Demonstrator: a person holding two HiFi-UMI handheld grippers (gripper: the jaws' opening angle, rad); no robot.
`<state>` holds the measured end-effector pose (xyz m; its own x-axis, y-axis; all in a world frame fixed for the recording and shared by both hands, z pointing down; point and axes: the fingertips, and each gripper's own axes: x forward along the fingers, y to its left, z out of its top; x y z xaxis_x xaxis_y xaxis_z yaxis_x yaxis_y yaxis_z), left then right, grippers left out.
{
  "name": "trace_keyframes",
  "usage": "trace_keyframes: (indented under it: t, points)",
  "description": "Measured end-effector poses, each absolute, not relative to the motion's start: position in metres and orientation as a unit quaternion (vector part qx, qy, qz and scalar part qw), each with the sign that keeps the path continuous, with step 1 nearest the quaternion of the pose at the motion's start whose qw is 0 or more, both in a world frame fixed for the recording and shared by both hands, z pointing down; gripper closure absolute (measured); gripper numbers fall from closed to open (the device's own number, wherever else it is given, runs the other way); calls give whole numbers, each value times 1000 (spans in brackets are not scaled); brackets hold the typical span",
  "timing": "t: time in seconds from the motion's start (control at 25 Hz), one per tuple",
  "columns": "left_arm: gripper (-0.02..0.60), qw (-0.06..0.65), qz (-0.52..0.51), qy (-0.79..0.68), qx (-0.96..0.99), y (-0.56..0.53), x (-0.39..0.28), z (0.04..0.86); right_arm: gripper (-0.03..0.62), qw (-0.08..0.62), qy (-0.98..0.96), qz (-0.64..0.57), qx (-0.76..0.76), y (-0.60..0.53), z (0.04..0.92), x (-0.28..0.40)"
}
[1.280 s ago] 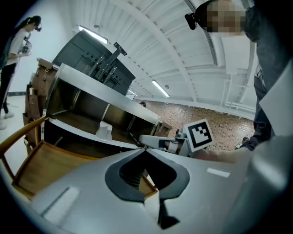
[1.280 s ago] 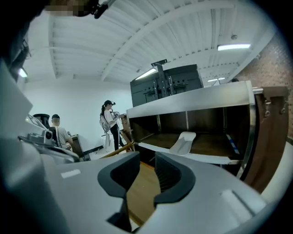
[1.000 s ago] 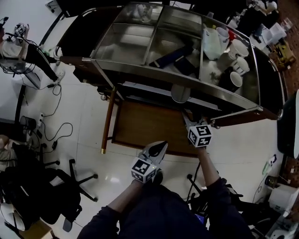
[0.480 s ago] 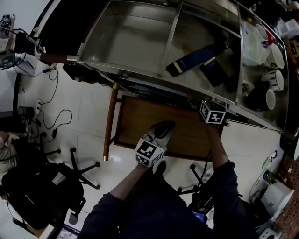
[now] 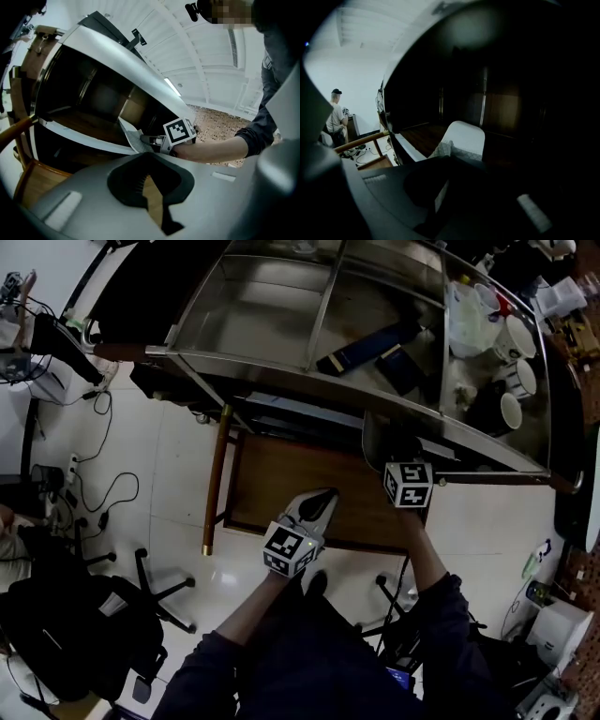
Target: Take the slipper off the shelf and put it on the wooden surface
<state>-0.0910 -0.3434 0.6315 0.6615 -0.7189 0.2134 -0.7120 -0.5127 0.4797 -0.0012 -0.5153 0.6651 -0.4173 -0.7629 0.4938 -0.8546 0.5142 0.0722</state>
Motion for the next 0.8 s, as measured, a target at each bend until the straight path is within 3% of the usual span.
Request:
trace_keyframes:
  t: [0.48,0.8]
  points:
    - [577,288,0,-448,846,-198,-90,618,589,213,-840,153,474,-283,668,17]
    - [578,269,-19,-465,843,-130,-77,587,579,193,-848,119,479,-247,644,11]
